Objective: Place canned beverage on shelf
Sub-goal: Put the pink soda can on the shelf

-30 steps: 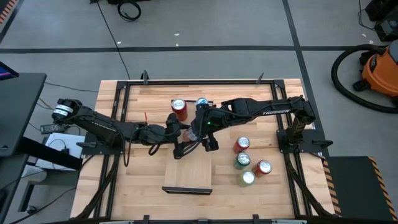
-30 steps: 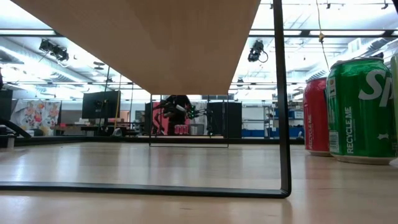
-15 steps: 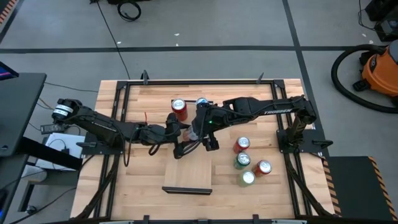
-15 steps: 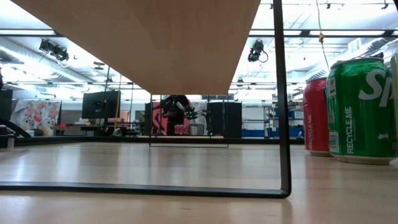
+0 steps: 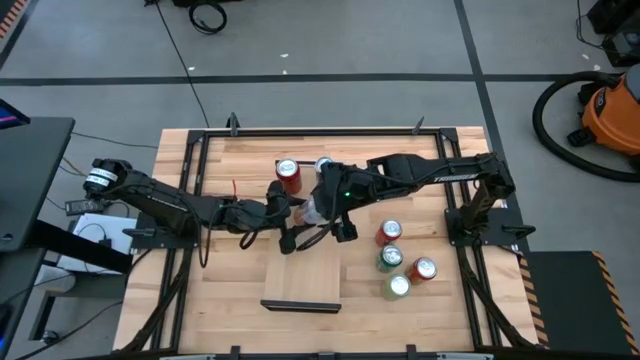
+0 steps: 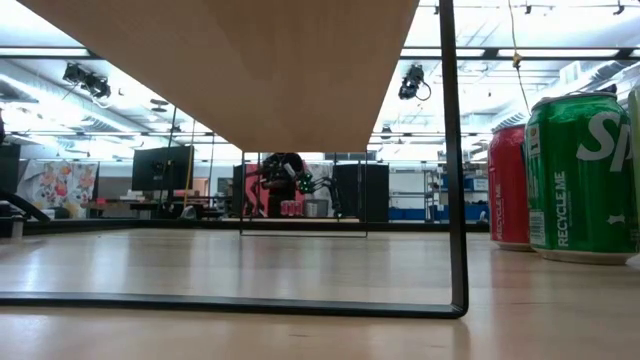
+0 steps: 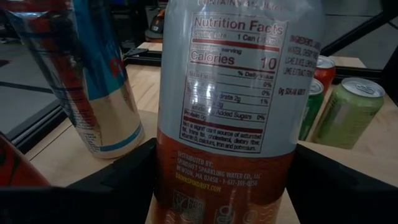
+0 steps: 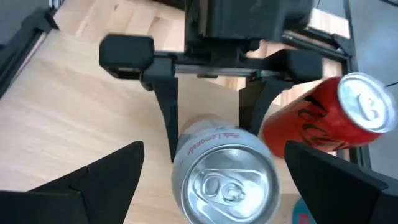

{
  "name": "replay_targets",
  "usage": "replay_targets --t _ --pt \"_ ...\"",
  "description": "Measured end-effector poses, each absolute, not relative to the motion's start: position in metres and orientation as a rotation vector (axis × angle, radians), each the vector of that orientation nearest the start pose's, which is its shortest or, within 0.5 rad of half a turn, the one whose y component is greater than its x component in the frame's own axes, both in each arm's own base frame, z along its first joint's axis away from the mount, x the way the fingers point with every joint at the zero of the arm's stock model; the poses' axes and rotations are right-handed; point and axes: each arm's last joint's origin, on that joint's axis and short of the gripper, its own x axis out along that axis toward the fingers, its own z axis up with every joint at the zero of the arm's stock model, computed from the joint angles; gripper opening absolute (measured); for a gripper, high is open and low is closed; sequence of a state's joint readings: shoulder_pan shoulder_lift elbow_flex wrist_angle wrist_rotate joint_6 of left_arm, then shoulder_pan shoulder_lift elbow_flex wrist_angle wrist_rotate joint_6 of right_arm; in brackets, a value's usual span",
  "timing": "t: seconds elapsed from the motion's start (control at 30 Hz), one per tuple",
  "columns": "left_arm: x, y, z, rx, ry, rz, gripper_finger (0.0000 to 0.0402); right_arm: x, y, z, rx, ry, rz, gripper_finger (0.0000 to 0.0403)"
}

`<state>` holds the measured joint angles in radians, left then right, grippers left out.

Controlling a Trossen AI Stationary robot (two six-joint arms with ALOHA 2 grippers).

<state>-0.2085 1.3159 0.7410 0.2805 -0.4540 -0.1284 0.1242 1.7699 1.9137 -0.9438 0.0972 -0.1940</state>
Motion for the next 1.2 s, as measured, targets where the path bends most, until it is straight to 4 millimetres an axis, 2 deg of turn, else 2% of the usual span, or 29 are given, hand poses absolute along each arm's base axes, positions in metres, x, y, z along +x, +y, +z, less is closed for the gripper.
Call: replay_targets --t 0.17,0.3,0.43,0.57,0.77,0.9,1.2 --pt "0.278 -0.045 0.249 -0.029 0.261 0.286 0.0296 0.361 0.04 0.398 -0.284 0.778 0.025 0.0399" --pt "0.277 -0.048 0.249 -0.053 0.248 0.31 0.0296 0.344 0.04 0.405 -0.288 0.818 -0.055 0.0397" --pt "0.275 -0.057 0.251 -0.052 0.227 0.335 0.0296 0.332 0.043 0.404 -0.244 0.884 -0.11 0.039" --pt "0.271 -0.066 0.25 -0.034 0.212 0.355 0.0296 0.324 0.051 0.398 -0.276 0.891 -0.162 0.0384" --pt "0.264 -0.073 0.241 -0.02 0.157 0.334 0.0296 0.31 0.061 0.399 -0.247 0.769 -0.145 0.0382" --pt "0.262 -0.074 0.237 -0.015 0.163 0.329 0.0296 0.302 0.067 0.389 -0.22 0.714 -0.132 0.0382" --pt "0.259 -0.08 0.233 0.026 0.177 0.312 0.0296 0.281 0.078 0.351 -0.225 0.566 -0.196 0.0382"
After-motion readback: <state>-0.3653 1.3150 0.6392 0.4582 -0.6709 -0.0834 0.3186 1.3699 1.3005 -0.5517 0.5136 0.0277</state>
